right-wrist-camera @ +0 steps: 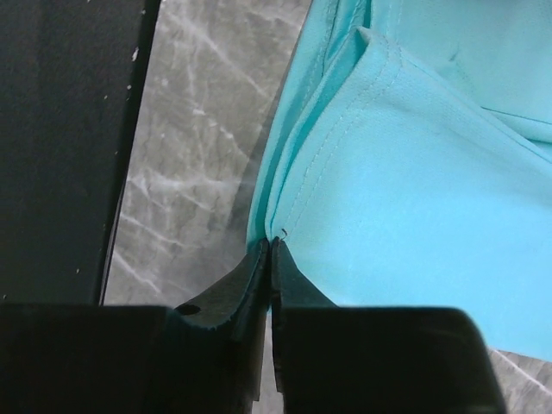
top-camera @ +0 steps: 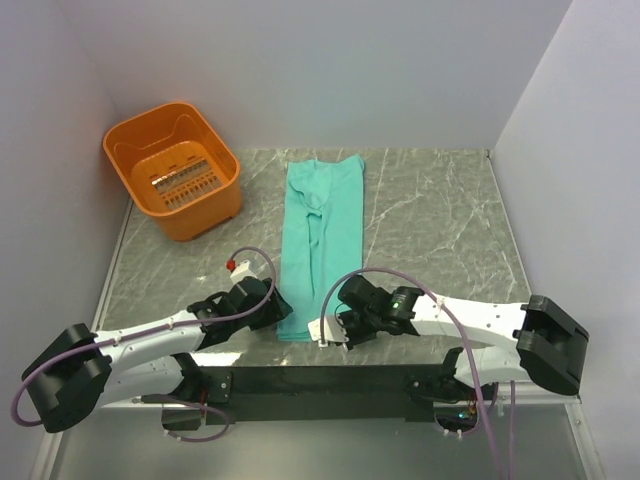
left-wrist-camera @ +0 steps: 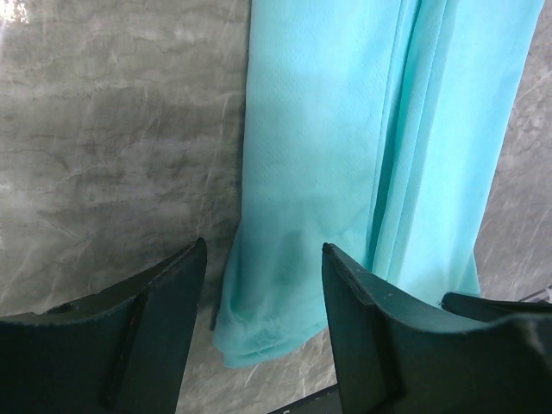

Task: Fold and stack the t-shirts
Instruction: Fold the tshirt

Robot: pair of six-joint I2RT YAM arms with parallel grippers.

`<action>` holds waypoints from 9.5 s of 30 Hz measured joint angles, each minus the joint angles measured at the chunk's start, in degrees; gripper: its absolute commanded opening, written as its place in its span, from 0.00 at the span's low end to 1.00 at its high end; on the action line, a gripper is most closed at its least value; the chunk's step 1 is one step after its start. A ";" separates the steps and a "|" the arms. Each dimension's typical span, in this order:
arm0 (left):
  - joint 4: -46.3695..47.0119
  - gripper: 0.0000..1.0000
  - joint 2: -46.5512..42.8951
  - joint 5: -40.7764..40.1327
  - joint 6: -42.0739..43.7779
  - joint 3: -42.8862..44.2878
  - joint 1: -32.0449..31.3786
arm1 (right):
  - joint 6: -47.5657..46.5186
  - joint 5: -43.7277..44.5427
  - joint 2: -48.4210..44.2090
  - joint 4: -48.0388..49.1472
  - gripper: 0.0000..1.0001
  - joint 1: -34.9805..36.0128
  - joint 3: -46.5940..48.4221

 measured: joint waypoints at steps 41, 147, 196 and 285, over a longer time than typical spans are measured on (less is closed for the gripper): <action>-5.42 0.64 -3.28 1.31 0.13 0.26 0.00 | 8.90 2.23 9.16 4.26 0.42 3.39 4.44; -9.88 0.95 1.68 6.27 70.49 16.28 -27.80 | -19.52 -21.03 -20.28 -17.90 0.52 -25.14 -9.33; -3.54 0.66 9.92 4.81 83.21 9.25 -28.87 | -17.25 -19.02 -12.63 -8.17 0.43 -21.46 -13.25; -5.05 0.55 50.66 23.32 107.19 57.92 19.74 | 27.19 -8.39 42.16 -2.21 0.34 -44.00 50.31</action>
